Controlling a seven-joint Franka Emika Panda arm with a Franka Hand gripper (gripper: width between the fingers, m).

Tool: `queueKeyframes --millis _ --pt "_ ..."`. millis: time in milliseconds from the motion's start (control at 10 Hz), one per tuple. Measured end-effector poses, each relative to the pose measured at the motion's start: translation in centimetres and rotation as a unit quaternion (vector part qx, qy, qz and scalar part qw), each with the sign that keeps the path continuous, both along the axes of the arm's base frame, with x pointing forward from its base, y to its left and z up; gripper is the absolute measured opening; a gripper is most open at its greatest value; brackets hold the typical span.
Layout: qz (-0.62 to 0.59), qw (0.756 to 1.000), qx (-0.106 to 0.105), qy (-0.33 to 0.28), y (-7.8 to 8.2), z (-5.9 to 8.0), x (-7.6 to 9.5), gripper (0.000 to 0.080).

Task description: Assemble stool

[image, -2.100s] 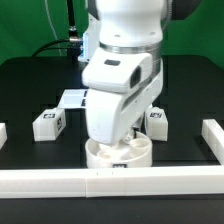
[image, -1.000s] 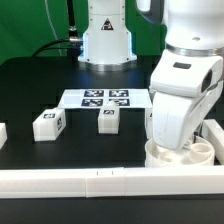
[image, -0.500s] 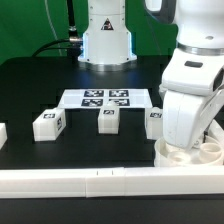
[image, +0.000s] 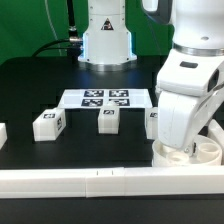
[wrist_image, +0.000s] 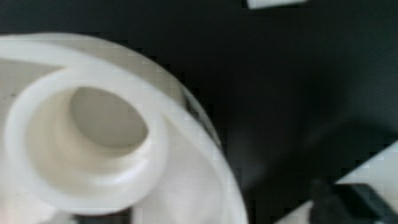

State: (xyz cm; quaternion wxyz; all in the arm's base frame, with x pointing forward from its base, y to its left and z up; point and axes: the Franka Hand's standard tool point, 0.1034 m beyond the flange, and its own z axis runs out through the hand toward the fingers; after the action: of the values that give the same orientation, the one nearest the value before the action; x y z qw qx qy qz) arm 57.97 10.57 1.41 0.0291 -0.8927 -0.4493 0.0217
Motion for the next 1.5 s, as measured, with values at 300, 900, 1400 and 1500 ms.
queueKeyframes --millis 300,900,1400,1500 --pt "0.000 1.000 -0.008 0.004 -0.3 3.8 0.4 0.0648" --pt "-0.017 1.000 -0.013 0.000 -6.1 5.1 -2.6 0.0649" --pt "-0.132 0.991 -0.016 0.008 -6.6 4.1 -2.7 0.0649" --pt "-0.189 0.982 -0.018 0.003 -6.9 3.9 -2.8 0.0649"
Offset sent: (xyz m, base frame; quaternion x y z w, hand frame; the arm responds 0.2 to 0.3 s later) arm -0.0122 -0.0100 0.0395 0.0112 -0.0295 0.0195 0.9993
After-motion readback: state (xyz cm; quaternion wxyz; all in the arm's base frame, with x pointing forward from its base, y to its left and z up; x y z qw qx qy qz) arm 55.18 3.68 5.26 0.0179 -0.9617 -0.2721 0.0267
